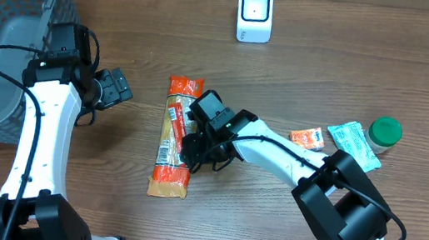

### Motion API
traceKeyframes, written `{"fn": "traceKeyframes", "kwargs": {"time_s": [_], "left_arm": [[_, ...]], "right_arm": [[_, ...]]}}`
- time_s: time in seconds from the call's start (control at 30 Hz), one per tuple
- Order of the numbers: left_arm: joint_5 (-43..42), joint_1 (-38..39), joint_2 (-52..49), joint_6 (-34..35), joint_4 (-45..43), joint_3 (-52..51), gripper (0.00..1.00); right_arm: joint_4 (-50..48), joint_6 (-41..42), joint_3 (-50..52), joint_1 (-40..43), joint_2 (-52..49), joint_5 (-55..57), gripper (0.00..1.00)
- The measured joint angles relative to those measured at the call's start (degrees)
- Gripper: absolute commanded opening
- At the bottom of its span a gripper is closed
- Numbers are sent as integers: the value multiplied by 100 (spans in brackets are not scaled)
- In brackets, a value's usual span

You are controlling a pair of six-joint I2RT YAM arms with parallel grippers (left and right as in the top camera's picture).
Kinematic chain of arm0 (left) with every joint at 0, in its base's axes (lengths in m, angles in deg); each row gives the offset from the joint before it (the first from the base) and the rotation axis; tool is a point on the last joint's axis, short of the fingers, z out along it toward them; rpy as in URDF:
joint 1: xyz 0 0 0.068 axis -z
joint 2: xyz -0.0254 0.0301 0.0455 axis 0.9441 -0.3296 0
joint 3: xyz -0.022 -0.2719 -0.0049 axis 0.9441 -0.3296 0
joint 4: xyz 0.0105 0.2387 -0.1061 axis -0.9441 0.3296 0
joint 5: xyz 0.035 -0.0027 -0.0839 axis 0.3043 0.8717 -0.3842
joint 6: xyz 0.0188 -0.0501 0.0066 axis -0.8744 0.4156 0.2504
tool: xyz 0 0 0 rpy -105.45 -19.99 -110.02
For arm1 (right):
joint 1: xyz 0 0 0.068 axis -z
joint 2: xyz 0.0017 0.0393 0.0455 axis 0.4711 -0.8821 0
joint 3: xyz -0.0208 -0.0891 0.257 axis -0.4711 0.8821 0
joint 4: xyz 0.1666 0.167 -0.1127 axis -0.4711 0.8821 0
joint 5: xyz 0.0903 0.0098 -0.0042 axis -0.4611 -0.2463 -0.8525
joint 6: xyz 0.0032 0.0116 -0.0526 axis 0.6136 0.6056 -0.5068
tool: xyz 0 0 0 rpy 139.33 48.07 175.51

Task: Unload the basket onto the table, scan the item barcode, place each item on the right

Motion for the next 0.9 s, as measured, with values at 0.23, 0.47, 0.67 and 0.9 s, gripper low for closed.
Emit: {"fn": "traceKeyframes", "kwargs": {"time_s": [0.23, 0.47, 0.67, 0.9], "left_arm": [[0, 0, 0, 0, 0, 0, 100], [0, 0, 0, 0, -2, 0, 100], [0, 0, 0, 0, -2, 0, 100], [0, 0, 0, 0, 0, 0, 100]], "right_arm": [[24, -4, 2, 68, 0, 2, 48], [33, -20, -2, 83, 2, 4, 5], [118, -2, 0, 127, 2, 160, 4], [339, -31, 0, 131, 0, 238, 4]]}}
